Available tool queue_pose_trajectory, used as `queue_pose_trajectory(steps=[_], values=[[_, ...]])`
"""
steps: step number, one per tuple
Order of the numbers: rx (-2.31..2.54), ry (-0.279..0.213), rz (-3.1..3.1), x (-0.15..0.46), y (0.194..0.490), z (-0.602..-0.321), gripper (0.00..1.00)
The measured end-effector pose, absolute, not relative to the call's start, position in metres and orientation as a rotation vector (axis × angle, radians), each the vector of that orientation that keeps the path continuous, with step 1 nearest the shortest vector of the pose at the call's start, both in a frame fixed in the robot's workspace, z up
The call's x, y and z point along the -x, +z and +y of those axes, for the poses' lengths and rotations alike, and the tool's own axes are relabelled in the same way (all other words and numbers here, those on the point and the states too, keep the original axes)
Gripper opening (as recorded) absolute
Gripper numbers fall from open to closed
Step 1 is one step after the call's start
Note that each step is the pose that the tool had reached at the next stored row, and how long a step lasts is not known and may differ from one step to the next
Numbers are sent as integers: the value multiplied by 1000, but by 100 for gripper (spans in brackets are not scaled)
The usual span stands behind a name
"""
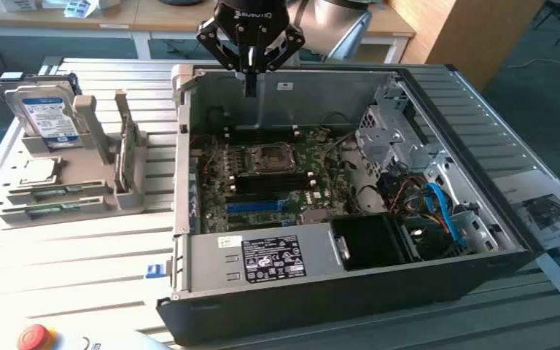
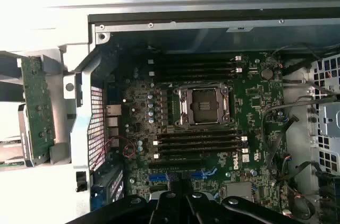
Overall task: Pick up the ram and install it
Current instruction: 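Reach for the ram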
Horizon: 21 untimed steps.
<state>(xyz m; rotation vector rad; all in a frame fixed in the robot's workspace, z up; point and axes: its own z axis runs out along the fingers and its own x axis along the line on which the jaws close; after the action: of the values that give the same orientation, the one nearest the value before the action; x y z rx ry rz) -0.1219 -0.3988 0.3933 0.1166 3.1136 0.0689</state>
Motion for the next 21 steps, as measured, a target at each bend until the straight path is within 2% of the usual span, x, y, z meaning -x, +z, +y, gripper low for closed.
queue_pose_trajectory(steps=[21], values=[[-116, 69, 3114, 134, 393, -395, 11]])
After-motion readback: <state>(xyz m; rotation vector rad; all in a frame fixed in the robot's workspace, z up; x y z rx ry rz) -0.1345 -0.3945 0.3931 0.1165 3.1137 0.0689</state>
